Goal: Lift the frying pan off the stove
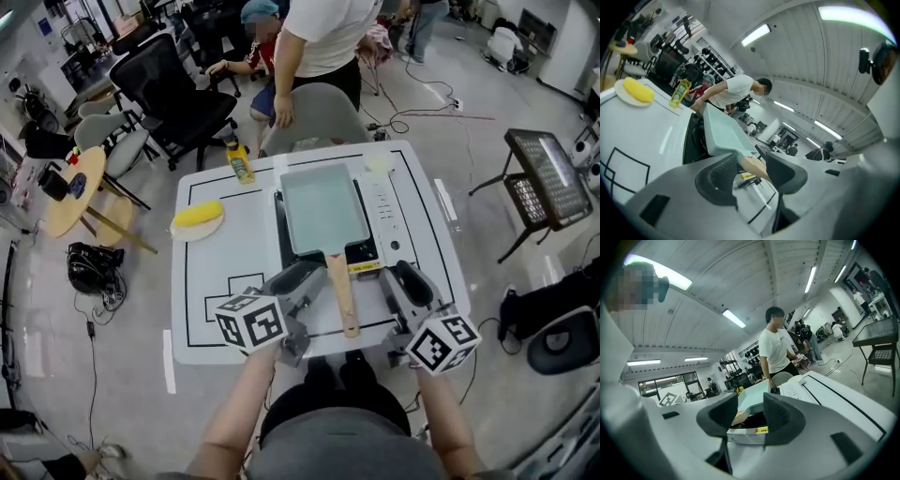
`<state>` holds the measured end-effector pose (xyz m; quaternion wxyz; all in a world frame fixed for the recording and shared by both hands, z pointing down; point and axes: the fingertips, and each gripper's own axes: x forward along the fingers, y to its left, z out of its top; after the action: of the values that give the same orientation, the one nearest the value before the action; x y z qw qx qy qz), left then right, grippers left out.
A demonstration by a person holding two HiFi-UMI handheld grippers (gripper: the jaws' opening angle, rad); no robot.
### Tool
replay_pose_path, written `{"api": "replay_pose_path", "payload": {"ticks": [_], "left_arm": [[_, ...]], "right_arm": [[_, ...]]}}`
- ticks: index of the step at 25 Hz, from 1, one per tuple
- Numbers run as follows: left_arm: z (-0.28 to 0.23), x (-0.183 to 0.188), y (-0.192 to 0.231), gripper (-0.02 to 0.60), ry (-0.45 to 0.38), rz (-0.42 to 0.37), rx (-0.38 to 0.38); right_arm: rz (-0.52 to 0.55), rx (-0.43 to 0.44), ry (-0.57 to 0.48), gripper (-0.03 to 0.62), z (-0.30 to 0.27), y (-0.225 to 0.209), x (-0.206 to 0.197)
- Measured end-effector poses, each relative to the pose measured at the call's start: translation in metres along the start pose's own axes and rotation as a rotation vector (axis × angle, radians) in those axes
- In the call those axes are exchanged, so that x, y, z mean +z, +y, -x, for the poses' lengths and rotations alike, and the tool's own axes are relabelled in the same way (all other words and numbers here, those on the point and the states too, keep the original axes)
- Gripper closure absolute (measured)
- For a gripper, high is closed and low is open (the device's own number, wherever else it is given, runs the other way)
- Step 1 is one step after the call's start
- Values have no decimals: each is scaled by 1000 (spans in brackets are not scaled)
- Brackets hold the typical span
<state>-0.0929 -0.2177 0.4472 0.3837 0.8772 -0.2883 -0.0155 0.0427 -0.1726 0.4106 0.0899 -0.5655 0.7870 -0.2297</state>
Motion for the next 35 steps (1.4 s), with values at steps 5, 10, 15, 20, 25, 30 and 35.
{"api": "replay_pose_path", "payload": {"ticks": [5, 10, 15, 20, 25, 30, 35], "left_arm": [[-9, -8, -1, 389, 41, 172, -69], [-22, -16, 2, 376, 71, 375, -128], [-35, -21, 2, 374, 104, 511, -165], [-50, -27, -3, 374, 149, 631, -224], [-64, -31, -6, 374, 189, 709, -249], [-74, -33, -11, 376, 244, 730, -283], [-76, -34, -9, 400, 269, 736, -283]], "right_arm": [[-10, -14, -9, 430, 0, 1, 0], [-18, -25, -18, 430, 0, -3, 1], [-23, -38, -21, 431, 2, -8, 3], [-32, -40, -16, 431, 1, -10, 2], [-36, -32, -6, 431, -4, -9, 0], [-47, 1, 24, 431, -9, -4, -5], [-112, 91, 98, 431, -14, 7, -17]]}}
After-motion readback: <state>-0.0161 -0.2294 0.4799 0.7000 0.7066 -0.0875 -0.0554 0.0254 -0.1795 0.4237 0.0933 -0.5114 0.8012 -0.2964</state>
